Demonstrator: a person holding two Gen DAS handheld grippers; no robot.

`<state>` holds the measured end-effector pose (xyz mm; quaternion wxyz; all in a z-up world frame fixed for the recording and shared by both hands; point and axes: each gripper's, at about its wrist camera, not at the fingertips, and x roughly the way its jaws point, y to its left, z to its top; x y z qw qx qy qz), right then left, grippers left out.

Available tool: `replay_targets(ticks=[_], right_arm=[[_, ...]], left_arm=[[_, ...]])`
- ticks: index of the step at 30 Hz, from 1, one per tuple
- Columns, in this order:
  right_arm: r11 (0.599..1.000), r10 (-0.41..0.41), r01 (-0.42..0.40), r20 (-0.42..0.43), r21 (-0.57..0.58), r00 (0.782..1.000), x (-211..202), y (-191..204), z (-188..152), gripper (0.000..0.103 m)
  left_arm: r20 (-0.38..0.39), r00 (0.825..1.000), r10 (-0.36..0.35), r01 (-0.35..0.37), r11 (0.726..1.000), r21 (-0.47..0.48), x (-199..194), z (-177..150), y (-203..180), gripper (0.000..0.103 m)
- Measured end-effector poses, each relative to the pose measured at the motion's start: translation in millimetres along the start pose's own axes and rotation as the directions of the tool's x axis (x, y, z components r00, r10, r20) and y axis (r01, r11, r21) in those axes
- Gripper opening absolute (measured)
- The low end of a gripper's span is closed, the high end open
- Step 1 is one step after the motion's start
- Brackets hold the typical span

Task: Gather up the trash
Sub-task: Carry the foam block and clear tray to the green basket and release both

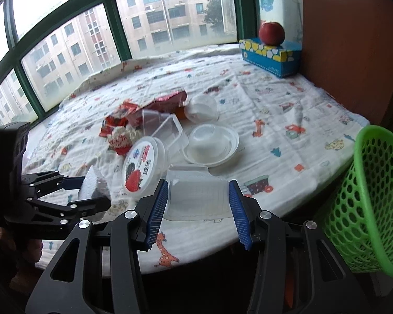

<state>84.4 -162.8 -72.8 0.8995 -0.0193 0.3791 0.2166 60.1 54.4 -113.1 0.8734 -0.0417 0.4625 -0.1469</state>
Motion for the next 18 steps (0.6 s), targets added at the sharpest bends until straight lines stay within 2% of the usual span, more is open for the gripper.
replay_targets(ticks=[8,14,18], right_arm=[[0.998,-0.050,0.047,0.062,0.051,0.997,-27,-19,12,0.048],[0.979,-0.167,0.153,0.091,0.138,0.982,-54,-65,14,0.048],[0.950,-0.254,0.230,0.094,0.209,0.963,-73,-105,11,0.048]], left_arm=[[0.068,0.997,-0.046,0.043,0.998,0.046,-23,30,-24,0.063],[0.082,0.991,-0.101,0.091,0.990,0.110,-20,61,-64,0.063],[0.081,0.986,-0.144,0.130,0.979,0.155,-14,82,-96,0.063]])
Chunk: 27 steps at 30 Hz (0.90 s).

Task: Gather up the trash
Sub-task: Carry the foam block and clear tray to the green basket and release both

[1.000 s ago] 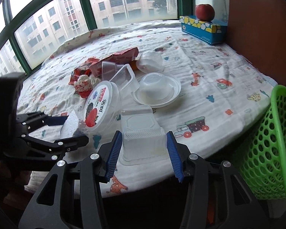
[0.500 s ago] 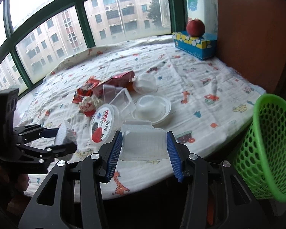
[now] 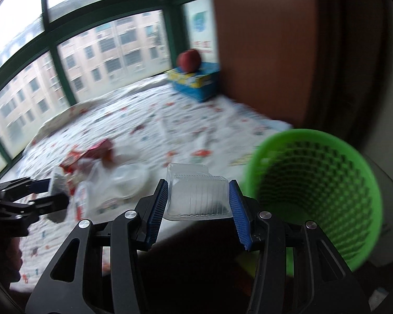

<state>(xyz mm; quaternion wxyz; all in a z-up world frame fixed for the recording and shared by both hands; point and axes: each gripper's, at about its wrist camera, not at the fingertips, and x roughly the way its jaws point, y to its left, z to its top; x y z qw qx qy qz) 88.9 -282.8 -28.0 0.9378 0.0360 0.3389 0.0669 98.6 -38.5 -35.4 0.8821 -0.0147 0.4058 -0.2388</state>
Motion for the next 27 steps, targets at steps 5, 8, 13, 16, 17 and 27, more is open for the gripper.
replay_targets(ticks=[5,8,13,16,17,27], right_arm=[[0.993,-0.098,0.099,-0.012,0.058,0.995,-2,-49,-1,0.048],[0.987,-0.131,0.134,-0.033,0.093,0.991,0,-75,-6,0.048],[0.972,-0.169,0.179,-0.078,0.154,0.983,5,-115,-21,0.049],[0.967,-0.170,0.186,-0.104,0.173,0.980,11,-130,-28,0.050],[0.965,-0.172,0.190,-0.109,0.179,0.979,11,-133,-30,0.052],[0.954,-0.185,0.201,-0.091,0.223,0.978,-9,-153,-45,0.063]], left_arm=[[0.000,0.999,-0.042,0.041,0.997,0.063,18,30,-38,0.063],[-0.002,0.999,-0.052,0.052,0.994,0.101,29,46,-58,0.063],[-0.001,0.996,-0.086,0.085,0.988,0.132,46,73,-90,0.063],[-0.007,0.995,-0.103,0.103,0.983,0.154,58,84,-108,0.063],[-0.010,0.994,-0.106,0.107,0.981,0.164,64,87,-115,0.063],[-0.072,0.987,-0.145,0.157,0.965,0.210,110,101,-160,0.063]])
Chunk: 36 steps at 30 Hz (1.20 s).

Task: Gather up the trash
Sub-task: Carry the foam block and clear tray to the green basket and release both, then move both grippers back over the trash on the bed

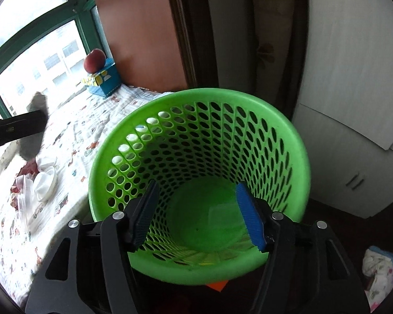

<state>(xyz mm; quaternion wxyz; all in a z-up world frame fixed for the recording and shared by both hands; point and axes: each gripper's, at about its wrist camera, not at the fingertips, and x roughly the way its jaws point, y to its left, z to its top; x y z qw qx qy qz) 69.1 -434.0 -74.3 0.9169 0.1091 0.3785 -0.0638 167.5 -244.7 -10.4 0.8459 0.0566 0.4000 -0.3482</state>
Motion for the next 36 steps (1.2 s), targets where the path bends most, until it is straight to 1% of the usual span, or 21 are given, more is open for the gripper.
replay_targets(ticks=[4,6,11,13,14,17,21,24,26,28,31,36], right_arm=[[1.000,-0.020,0.020,0.027,-0.003,0.999,-13,-4,-4,0.064],[1.000,-0.021,0.020,0.043,0.006,0.999,-20,-7,-7,0.072],[0.999,-0.042,0.041,0.068,0.007,0.997,-30,-10,-13,0.072],[0.999,-0.047,0.047,0.070,0.002,0.996,-30,-9,-15,0.072],[0.999,-0.052,0.052,0.072,0.000,0.996,-31,-9,-17,0.072],[0.998,-0.062,0.063,0.075,-0.009,0.995,-33,-9,-21,0.072],[0.998,-0.051,0.052,0.078,-0.018,0.996,-37,-4,-23,0.073],[0.999,-0.031,0.033,0.084,-0.030,0.996,-39,5,-23,0.073],[0.999,-0.014,0.017,0.090,-0.039,0.996,-41,14,-22,0.076],[0.999,0.003,0.002,0.090,-0.050,0.996,-40,23,-21,0.077],[0.997,0.026,-0.019,0.088,-0.072,0.996,-40,37,-20,0.078],[0.992,0.073,-0.064,0.080,-0.113,0.994,-40,66,-19,0.080]], left_arm=[[-0.024,1.000,-0.019,0.020,1.000,0.007,17,3,-10,0.063],[-0.035,0.999,-0.024,0.025,1.000,0.012,26,5,-16,0.063],[-0.066,0.997,-0.046,0.047,0.999,0.014,45,8,-29,0.065],[-0.073,0.996,-0.052,0.053,0.999,0.011,50,8,-33,0.074],[-0.068,0.996,-0.050,0.050,0.999,0.010,51,8,-34,0.077],[-0.076,0.995,-0.065,0.066,0.998,0.006,54,6,-36,0.078],[-0.068,0.996,-0.057,0.056,0.998,-0.019,46,1,-27,0.079],[-0.046,0.998,-0.032,0.030,0.998,-0.048,30,-5,-14,0.079],[-0.031,0.999,0.013,-0.014,0.998,-0.058,18,-11,-3,0.079],[-0.015,0.999,0.046,-0.047,0.997,-0.067,7,-16,7,0.079],[-0.001,0.994,0.107,-0.107,0.989,-0.100,-13,-26,28,0.079],[0.009,0.981,0.196,-0.192,0.967,-0.170,-46,-45,68,0.079]])
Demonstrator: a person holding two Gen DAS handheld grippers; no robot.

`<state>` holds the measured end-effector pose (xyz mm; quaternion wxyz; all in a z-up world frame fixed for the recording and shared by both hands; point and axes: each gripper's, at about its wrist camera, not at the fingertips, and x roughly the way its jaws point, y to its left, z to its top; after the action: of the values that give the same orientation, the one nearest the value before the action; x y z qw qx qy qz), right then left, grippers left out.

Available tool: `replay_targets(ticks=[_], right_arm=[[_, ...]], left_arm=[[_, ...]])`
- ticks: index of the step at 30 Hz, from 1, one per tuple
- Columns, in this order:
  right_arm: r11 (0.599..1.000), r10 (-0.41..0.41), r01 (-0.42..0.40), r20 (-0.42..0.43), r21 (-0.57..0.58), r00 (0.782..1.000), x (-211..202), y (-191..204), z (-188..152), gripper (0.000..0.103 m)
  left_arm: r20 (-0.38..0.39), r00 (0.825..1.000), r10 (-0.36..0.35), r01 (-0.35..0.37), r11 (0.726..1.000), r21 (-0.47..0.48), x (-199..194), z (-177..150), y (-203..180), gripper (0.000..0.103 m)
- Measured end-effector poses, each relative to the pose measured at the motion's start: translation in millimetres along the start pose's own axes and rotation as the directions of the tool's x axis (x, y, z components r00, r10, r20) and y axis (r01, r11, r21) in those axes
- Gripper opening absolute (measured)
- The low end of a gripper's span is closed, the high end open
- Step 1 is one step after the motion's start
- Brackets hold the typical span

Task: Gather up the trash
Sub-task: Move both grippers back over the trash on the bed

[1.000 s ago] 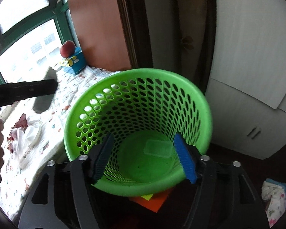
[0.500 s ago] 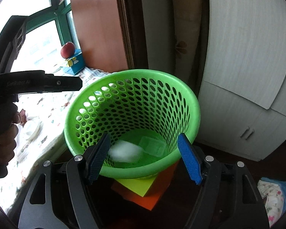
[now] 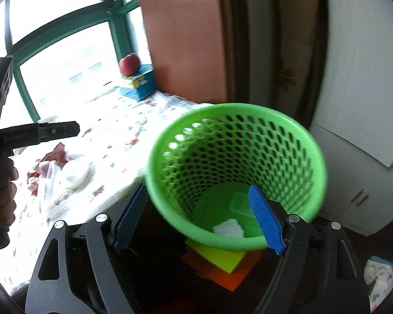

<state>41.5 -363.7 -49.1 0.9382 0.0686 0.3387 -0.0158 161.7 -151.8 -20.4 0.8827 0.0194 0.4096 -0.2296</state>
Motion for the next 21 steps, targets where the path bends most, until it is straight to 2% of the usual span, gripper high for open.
replay_targets(ticks=[7,15,21], right_arm=[[0.996,0.065,-0.065,-0.006,-0.057,0.998,7,44,5,0.081],[0.986,0.130,-0.131,-0.019,-0.101,0.991,13,88,9,0.082],[0.976,0.162,-0.165,-0.035,-0.142,0.986,17,119,11,0.085]], left_arm=[[0.009,0.993,0.116,-0.114,0.990,-0.085,-29,-22,68,0.079],[-0.011,0.972,0.233,-0.232,0.958,-0.167,-51,-53,149,0.079],[-0.082,0.959,0.270,-0.281,0.933,-0.226,-48,-83,209,0.078]])
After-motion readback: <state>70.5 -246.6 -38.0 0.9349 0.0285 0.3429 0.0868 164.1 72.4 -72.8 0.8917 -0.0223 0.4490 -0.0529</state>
